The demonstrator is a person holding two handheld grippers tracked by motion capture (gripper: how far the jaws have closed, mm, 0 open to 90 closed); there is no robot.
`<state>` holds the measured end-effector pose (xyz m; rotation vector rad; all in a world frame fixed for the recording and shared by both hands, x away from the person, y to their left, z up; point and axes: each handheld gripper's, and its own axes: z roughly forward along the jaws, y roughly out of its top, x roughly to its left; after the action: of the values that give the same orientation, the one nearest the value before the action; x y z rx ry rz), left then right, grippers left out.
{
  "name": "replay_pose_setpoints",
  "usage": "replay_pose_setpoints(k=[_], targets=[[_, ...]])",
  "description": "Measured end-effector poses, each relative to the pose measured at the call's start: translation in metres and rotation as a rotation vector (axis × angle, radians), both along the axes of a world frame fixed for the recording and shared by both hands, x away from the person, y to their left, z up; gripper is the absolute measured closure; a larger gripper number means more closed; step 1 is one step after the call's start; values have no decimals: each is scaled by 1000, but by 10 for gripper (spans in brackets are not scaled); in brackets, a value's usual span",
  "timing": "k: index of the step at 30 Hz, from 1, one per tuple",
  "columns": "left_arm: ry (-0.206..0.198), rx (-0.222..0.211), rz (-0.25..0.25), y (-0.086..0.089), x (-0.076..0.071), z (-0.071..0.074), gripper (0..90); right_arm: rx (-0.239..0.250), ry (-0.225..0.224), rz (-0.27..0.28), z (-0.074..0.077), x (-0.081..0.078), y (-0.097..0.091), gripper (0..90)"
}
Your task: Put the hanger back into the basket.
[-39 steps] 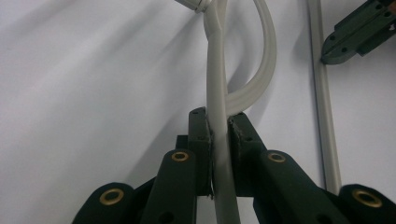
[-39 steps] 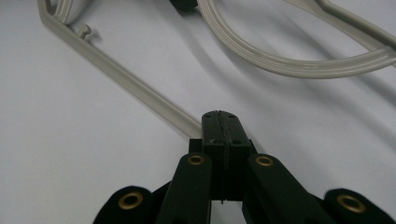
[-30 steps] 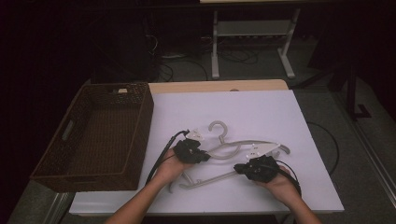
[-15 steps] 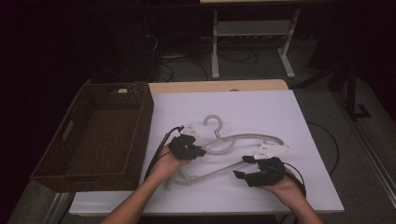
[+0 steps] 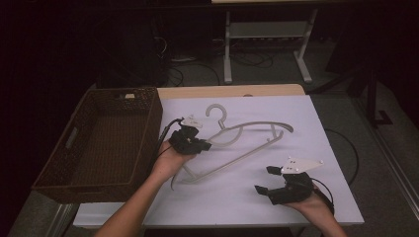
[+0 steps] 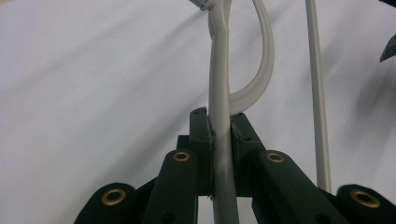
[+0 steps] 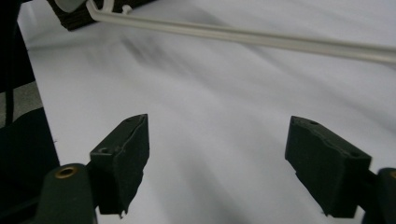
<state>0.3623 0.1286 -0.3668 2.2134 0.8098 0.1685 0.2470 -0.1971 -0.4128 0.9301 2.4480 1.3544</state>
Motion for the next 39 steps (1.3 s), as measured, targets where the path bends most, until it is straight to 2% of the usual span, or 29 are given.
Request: replay_pose_setpoints(k=[2, 4, 7, 12, 15, 19, 29, 39], targets=[[1, 0, 7, 1, 1, 3, 826, 0, -7, -3, 0, 0, -1, 192], [2, -7, 18, 4, 2, 13, 826, 1, -12, -22, -1, 2, -1, 133], [-7, -5, 34, 8, 3, 24, 826, -2, -18, -36, -2, 2, -2, 117], [-23, -4, 68, 21, 6, 46, 826, -12, -35, -76, -1, 4, -2, 12], [-39, -4, 88, 35, 8, 61, 826, -13, -36, -89, -2, 4, -3, 3], [-46, -17, 111, 53, 10, 74, 826, -8, -35, -92, -3, 5, -3, 3], [-63, -43, 183, 99, 12, 92, 826, -6, -30, -95, -6, 7, -4, 3], [-90, -29, 259, 150, 6, 106, 826, 0, -32, -104, -6, 7, -5, 3]])
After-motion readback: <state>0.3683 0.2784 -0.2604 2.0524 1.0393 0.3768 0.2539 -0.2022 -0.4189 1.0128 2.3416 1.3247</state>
